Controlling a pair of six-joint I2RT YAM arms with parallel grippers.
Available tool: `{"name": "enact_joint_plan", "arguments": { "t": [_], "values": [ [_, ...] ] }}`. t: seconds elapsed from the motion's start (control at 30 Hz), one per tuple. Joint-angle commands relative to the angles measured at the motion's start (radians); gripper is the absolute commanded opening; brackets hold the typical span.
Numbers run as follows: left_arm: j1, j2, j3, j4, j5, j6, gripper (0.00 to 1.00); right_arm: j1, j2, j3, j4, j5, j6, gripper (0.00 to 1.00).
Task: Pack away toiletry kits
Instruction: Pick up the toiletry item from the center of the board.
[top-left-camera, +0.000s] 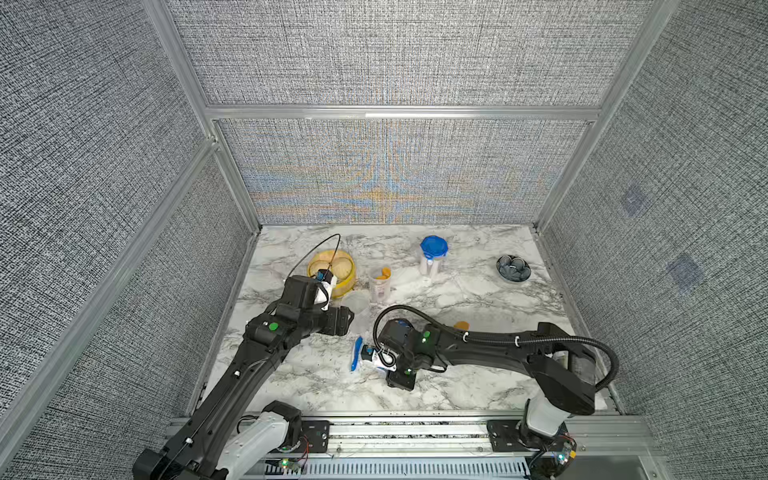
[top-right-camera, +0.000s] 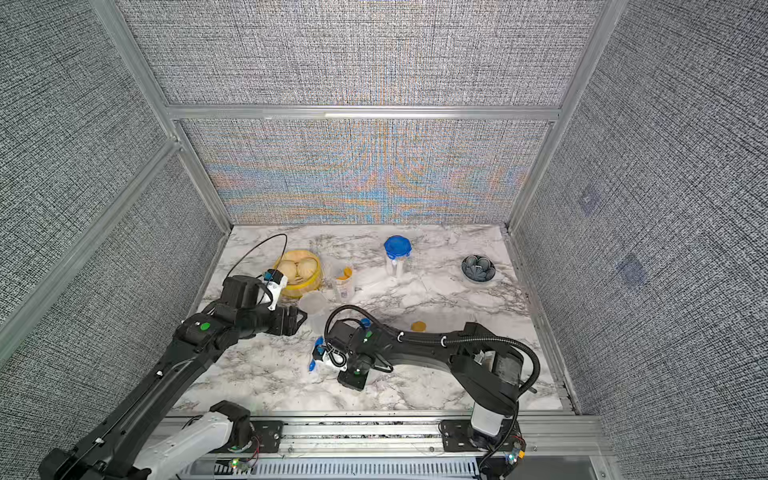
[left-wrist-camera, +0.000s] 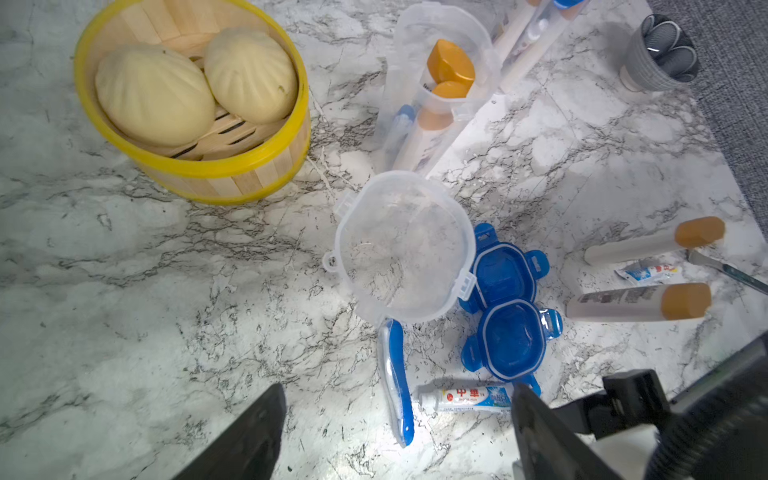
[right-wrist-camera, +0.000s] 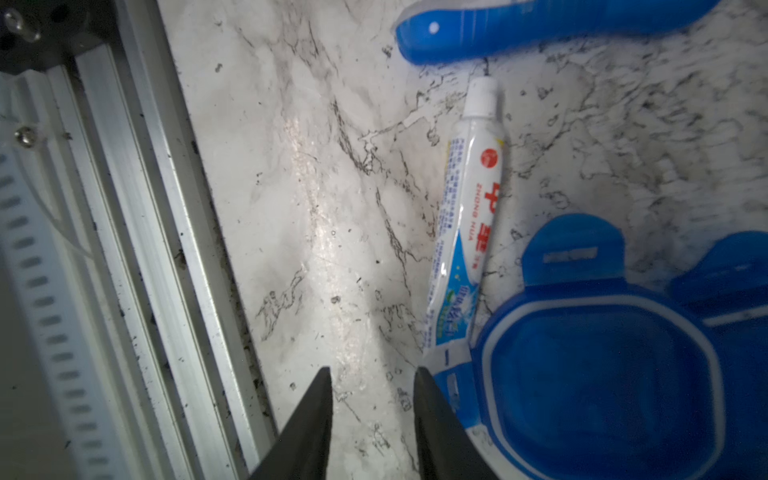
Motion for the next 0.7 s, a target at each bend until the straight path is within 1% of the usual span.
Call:
{"name": "enact_joint_plan", "arguments": {
  "t": [0.0, 0.17, 0.33, 0.53, 0.67],
  "values": [
    [0.002, -0.014, 0.004, -0.031, 0.06, 0.044, 0.84, 0.003, 0.012, 0.0, 0.04, 0.051, 0.016, 0.36],
    [0.002, -0.014, 0.006, -0.033, 0.083, 0.051, 0.84, 0.021, 0.038, 0.003, 0.063, 0.12, 0.017, 0.36],
    [0.002, -0.017, -0.004, -0.015, 0.086, 0.042, 0.84, 0.027, 0.056, -0.008, 0.091, 0.159, 0.017, 0.35],
    [0.002, -0.008, -0.005, -0.011, 0.066, 0.036, 0.84, 0.032, 0.065, -0.023, 0.122, 0.181, 0.016, 0.27],
    [0.002, -0.005, 0.001, -0.004, 0.05, 0.032, 0.84, 0.032, 0.052, -0.034, 0.141, 0.182, 0.011, 0.2]
  ]
}}
